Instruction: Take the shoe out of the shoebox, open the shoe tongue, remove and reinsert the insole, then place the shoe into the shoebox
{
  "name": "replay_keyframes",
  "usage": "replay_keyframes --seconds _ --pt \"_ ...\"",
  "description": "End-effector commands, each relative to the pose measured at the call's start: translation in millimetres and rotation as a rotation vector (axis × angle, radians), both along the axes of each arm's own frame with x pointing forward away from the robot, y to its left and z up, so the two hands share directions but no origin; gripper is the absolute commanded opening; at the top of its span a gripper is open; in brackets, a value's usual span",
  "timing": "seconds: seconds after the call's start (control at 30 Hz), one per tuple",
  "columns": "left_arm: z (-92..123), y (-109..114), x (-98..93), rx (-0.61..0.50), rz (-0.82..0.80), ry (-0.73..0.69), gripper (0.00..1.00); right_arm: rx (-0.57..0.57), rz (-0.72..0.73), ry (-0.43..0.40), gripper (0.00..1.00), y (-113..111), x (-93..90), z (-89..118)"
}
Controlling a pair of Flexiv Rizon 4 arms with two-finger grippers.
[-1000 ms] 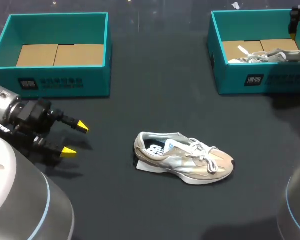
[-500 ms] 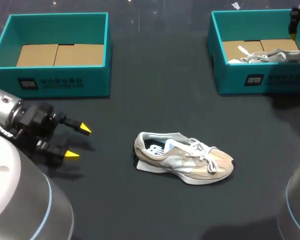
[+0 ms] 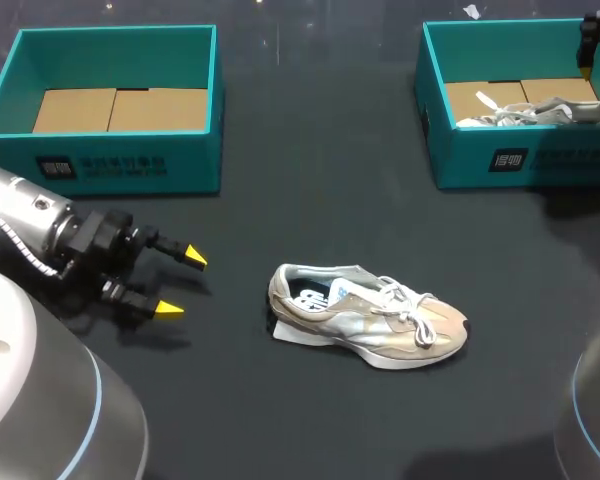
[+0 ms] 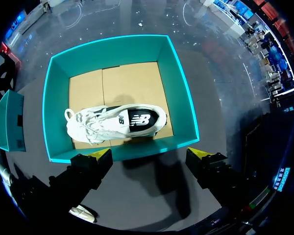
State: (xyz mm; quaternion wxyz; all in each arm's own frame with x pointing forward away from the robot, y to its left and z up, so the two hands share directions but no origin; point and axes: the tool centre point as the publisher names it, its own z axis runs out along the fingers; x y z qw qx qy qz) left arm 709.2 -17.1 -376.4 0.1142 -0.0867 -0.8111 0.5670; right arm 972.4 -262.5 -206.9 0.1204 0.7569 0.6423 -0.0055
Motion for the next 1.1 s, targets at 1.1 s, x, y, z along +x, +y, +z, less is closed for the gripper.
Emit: replay_keyframes --seconds 1.1 --pt "-24 -69 1.2 -0.061 0.077 -0.003 1.0 0.0 0.0 0.0 1.0 0 -0.5 0"
